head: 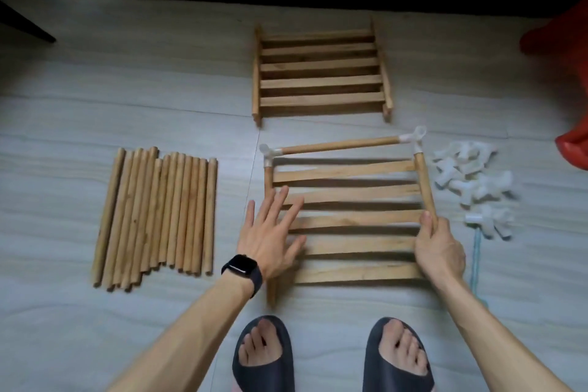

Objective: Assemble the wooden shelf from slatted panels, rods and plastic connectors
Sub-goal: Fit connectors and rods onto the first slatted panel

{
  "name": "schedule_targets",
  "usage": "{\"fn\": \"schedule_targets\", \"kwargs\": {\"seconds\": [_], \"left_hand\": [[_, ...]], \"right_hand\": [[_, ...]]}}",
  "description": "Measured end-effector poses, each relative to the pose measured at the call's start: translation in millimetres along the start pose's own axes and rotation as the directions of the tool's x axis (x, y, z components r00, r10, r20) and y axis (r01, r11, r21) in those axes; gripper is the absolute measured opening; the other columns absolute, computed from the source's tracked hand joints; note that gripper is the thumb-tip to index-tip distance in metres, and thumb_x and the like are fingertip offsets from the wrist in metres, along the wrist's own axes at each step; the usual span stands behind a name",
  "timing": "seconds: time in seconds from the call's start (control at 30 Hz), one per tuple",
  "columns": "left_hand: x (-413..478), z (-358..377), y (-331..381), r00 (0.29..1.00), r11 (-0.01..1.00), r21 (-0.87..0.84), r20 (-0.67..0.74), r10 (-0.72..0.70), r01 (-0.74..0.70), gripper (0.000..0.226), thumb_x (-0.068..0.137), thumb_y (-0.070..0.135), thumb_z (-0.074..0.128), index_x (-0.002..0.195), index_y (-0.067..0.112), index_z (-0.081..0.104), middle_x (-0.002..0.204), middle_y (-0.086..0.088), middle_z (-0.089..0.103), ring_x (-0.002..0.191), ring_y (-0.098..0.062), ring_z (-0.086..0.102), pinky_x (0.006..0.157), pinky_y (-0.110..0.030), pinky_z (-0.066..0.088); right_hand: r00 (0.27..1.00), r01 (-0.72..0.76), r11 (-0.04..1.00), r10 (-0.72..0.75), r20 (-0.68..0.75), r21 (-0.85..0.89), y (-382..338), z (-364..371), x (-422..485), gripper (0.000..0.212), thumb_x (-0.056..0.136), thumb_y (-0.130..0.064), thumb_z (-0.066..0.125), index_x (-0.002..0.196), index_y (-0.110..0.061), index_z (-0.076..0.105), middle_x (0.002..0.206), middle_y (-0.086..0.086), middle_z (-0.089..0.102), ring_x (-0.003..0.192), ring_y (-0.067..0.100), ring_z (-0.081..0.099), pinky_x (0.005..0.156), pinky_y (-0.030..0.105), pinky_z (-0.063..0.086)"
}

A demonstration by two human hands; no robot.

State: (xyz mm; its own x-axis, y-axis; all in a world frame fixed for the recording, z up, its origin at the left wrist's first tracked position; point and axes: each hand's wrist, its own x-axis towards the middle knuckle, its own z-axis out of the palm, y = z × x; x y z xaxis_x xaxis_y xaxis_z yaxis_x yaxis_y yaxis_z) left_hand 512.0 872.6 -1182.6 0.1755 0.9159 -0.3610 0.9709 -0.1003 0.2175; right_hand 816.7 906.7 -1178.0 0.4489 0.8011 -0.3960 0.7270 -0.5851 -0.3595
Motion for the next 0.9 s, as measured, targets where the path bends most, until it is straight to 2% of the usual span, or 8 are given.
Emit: {"fn": "schedule_targets", "kwargs": {"seconds": [0.13,0.2,0.33,0.5,0.6,0.7,0.8,0.9], "left_hand": [[-20.5,49.7,-3.6,0.993,0.997,-0.007,0.096,-0.074,0.075,0.075,0.096,0.071,0.019,0.151,0.045,-0.024,0.159,0.003,-0.035,0.145,-0.026,-0.037,0.12,-0.057,-0.013],[-18.8,58.2,-3.9,0.989,0.993,-0.008,0.093,-0.118,0.119,0.076,0.094,0.073,0.013,0.151,0.043,-0.025,0.159,0.002,-0.035,0.143,-0.027,-0.04,0.119,-0.055,-0.014],[-7.9,51.2,-4.9,0.98,0.992,0.04,0.157,-0.126,0.121,0.078,0.089,0.077,0.004,0.15,0.041,-0.028,0.156,0.001,-0.041,0.14,-0.029,-0.042,0.12,-0.054,-0.012],[3.8,42.1,-6.7,0.976,0.994,0.049,0.19,-0.11,0.102,0.079,0.088,0.076,0.005,0.149,0.04,-0.031,0.158,0.0,-0.039,0.141,-0.029,-0.041,0.121,-0.055,-0.009],[3.7,44.5,-7.3,0.975,0.993,0.059,0.193,-0.11,0.1,0.079,0.087,0.076,0.002,0.15,0.04,-0.03,0.158,0.001,-0.039,0.14,-0.028,-0.043,0.121,-0.057,-0.007],[3.2,39.5,-7.4,0.971,0.995,0.006,0.219,-0.097,0.098,0.076,0.095,0.073,0.015,0.152,0.042,-0.025,0.159,0.003,-0.037,0.141,-0.025,-0.042,0.121,-0.059,-0.007],[-2.8,25.1,-23.0,0.993,0.987,-0.132,0.089,-0.079,0.091,0.067,0.099,0.066,0.023,0.154,0.047,-0.012,0.161,0.007,-0.029,0.148,-0.019,-0.029,0.121,-0.057,-0.008],[-14.8,6.0,-65.7,0.942,0.931,-0.266,-0.155,-0.297,0.249,0.065,0.099,0.063,0.032,0.155,0.048,0.002,0.166,0.007,-0.016,0.153,-0.018,-0.016,0.121,-0.049,-0.011]], "right_hand": [[0.997,0.049,0.998,-0.05,0.05,0.026,-6.9,13.1,3.5,0.042,0.107,-0.038,0.029,0.127,-0.005,0.047,0.119,0.029,0.061,0.108,0.047,0.057,0.086,0.046,0.042],[0.99,0.13,0.991,-0.132,0.053,0.037,-7.7,21.5,4.0,0.044,0.104,-0.029,0.04,0.141,-0.006,0.039,0.133,0.026,0.052,0.118,0.045,0.051,0.095,0.045,0.041],[0.975,0.219,0.949,-0.206,0.083,-0.225,-9.5,32.0,-5.3,0.074,0.096,-0.04,0.051,0.156,-0.011,0.019,0.164,0.018,0.007,0.148,0.038,0.007,0.119,0.052,0.014],[0.821,0.57,0.728,-0.522,0.23,-0.382,-17.9,54.2,-34.3,0.077,0.094,-0.067,0.029,0.157,-0.037,-0.004,0.166,0.008,-0.02,0.151,0.032,-0.02,0.118,0.051,-0.01],[0.753,0.658,0.644,-0.549,0.364,-0.39,-26.2,72.7,-44.7,0.069,0.097,-0.067,0.023,0.153,-0.048,-0.011,0.163,0.003,-0.03,0.148,0.03,-0.03,0.118,0.055,-0.013],[0.728,0.681,0.604,-0.496,0.473,-0.415,-21.9,85.2,-46.3,0.067,0.095,-0.069,0.008,0.151,-0.047,-0.021,0.158,0.0,-0.039,0.143,0.027,-0.04,0.118,0.06,-0.015],[0.732,0.672,0.603,-0.448,0.514,-0.431,-20.5,86.1,-46.0,0.068,0.089,-0.072,-0.004,0.148,-0.048,-0.028,0.154,-0.002,-0.046,0.14,0.026,-0.045,0.117,0.06,-0.018],[0.728,0.67,0.603,-0.416,0.545,-0.434,-25.8,81.9,-47.4,0.07,0.083,-0.073,-0.013,0.145,-0.047,-0.033,0.15,-0.002,-0.051,0.137,0.027,-0.048,0.116,0.06,-0.019]]}}
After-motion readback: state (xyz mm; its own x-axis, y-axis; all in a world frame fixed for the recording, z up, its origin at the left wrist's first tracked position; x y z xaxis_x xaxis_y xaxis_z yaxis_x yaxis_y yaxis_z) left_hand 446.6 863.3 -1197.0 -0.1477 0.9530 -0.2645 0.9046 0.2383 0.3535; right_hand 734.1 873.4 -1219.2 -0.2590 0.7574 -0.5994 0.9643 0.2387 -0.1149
